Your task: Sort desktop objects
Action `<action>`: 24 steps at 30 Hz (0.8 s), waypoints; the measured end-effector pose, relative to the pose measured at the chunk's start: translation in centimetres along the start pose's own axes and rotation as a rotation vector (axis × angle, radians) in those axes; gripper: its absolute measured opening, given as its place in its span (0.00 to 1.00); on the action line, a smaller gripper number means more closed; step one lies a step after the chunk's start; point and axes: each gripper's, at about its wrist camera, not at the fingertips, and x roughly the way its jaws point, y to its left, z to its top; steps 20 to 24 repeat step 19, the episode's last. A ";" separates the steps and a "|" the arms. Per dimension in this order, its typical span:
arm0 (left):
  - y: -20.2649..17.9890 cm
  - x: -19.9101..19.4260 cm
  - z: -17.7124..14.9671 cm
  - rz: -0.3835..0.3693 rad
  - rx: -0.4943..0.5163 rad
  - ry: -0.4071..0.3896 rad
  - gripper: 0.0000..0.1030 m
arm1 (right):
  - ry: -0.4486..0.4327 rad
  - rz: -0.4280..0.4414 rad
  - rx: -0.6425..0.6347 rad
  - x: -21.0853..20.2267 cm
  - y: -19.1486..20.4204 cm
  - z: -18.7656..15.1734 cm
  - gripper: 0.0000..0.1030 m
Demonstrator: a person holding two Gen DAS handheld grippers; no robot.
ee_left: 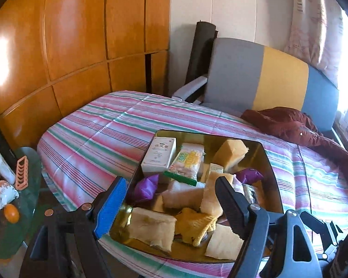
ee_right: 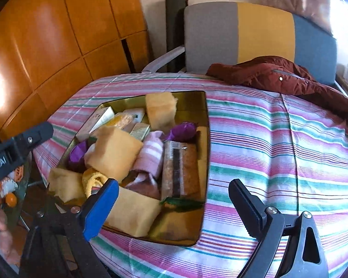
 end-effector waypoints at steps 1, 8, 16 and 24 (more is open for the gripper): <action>0.0 0.0 0.0 -0.004 -0.001 0.000 0.77 | -0.001 0.000 -0.007 0.0 0.3 -0.1 0.93; 0.1 0.0 -0.4 -0.029 -0.003 0.013 0.77 | -0.006 -0.006 -0.038 -0.2 1.2 -0.3 0.95; 0.0 0.2 -0.7 -0.027 0.015 0.003 0.58 | -0.008 -0.021 -0.045 -0.1 1.3 -0.4 0.97; 0.0 0.3 -0.6 -0.037 0.024 0.008 0.58 | -0.020 -0.026 -0.032 -0.3 0.9 -0.4 0.97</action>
